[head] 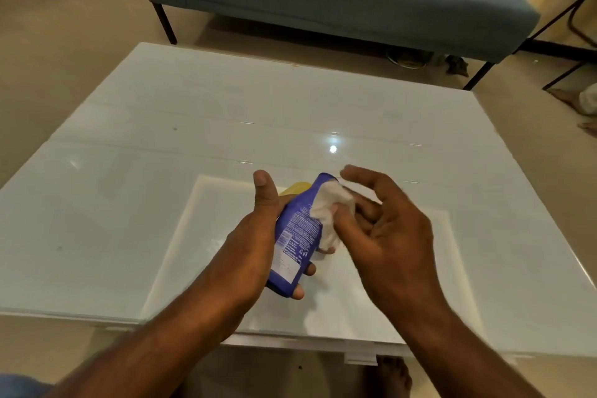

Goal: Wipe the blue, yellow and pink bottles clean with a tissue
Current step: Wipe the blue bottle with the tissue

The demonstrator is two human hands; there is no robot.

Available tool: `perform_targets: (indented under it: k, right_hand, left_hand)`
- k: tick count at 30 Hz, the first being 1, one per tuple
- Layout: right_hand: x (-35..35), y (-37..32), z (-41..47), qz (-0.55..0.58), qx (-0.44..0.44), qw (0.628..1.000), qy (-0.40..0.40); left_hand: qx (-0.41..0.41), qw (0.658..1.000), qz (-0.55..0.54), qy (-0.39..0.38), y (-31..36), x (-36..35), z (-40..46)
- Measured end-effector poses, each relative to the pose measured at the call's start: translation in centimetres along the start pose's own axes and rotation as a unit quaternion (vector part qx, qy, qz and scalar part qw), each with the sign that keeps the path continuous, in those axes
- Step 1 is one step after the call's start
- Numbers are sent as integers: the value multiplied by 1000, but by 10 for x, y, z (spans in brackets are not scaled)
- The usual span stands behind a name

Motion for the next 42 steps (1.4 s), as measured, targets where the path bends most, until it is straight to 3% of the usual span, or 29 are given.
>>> perform_targets:
  k: [2, 7, 12, 18, 20, 22, 24, 28, 30, 33, 35, 37, 42]
  right_hand:
    - [8, -11, 2, -78, 69, 994, 22]
    - [-31, -22, -29, -180, 175, 966, -67]
    - [-1, -21, -4, -142, 115, 983, -2]
    - [-60, -43, -58, -178, 238, 935, -194]
    - [-47, -35, -41, -200, 209, 945, -152]
    - [-26, -21, -20, -214, 114, 965, -98]
    - [-34, -17, -26, -204, 82, 966, -136]
    - [-75, -33, -65, -227, 225, 911, -262]
    - [-65, -29, -51, -238, 233, 916, -223]
    - [-21, -24, -16, -237, 198, 948, -73]
    - [-2, -23, -7, -231, 187, 954, -21]
    - [-6, -26, -14, -223, 185, 957, -26]
    - [-47, -38, -44, -218, 241, 935, -144]
  left_hand:
    - [-9, 1000, -8, -15, 3, -1, -1]
    - [-45, 999, -2, 17, 9, 4, -1]
    - [-4, 1000, -14, -10, 5, -2, -2]
    - [-43, 999, 6, 12, 6, 5, -5]
    - [-47, 999, 10, -3, 7, 1, -5]
    - [-44, 999, 9, -10, 7, -2, -4]
    - [-43, 999, 10, -1, 6, -2, -4]
    - [-36, 999, 5, 12, 1, 5, -2]
    - [-36, 999, 7, 10, -1, 5, -2]
    - [-32, 999, 10, -17, -2, -4, -1]
    - [-16, 1000, -3, -26, -3, -10, -1]
    - [-19, 1000, -1, -22, 0, -11, -1]
    - [-35, 999, 28, -2, 0, -3, -2]
Point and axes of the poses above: each hand's wrist, its own z-axis towards the middle knuckle, its own x-axis out of the back of the hand, y = z × x, the point moved 9 cm from there along z, towards the middle knuckle, and after that the axes turned 3 degrees about z, right-handed, at the moved point
